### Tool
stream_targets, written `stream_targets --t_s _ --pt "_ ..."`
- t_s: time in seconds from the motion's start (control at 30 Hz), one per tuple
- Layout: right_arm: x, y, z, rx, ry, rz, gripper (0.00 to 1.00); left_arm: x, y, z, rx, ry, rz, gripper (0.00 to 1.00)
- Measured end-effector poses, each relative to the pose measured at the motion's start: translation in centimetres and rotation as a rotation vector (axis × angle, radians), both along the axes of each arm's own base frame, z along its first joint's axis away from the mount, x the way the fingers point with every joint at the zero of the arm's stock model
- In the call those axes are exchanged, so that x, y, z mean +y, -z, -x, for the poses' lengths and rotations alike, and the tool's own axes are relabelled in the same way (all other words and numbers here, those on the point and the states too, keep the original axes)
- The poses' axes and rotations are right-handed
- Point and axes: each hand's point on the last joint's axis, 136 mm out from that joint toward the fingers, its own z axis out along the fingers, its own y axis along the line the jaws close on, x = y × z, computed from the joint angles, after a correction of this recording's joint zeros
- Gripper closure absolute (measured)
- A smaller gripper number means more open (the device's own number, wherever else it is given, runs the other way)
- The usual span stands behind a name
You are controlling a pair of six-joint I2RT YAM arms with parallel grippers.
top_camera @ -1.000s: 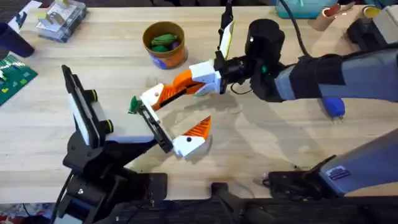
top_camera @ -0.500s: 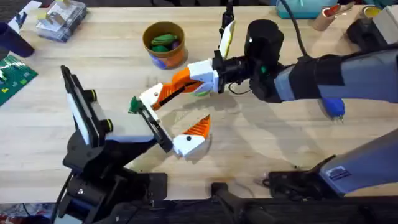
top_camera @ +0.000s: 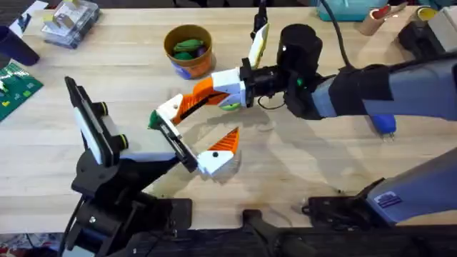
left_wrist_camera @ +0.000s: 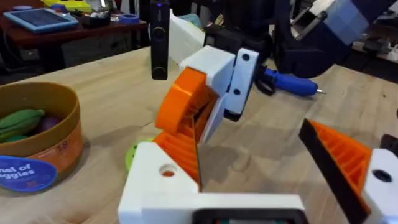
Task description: Pick up the gripper from the table and insert it into the empty holder that is missing its gripper. Then pick up a screw, insert it into the mounting hole, and use the screwdriver to tighten it. Finally, clean up the table by picking up the vegetable and placing it into the bucket.
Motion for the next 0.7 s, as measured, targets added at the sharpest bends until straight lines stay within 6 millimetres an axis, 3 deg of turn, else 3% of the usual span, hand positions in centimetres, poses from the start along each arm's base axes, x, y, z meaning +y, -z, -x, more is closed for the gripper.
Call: stream_targets --t_s 0.23,0.63,0.7 --pt "0.2 0.0 0.0 -0.001 0.007 0.001 0.991 0.1 0.0 -0.1 0.001 -0.010 0.000 0.014" --pt "0.1 -0.3 1.1 -0.006 -0.057 -0.014 0.744 -0.8 0.0 1.0 -0.005 0.068 -0.001 0.014" --pt "0.1 -0.4 1.3 -0.009 -0.068 -0.018 0.667 -0.9 0.0 1.1 -0.005 0.077 -0.001 0.014"
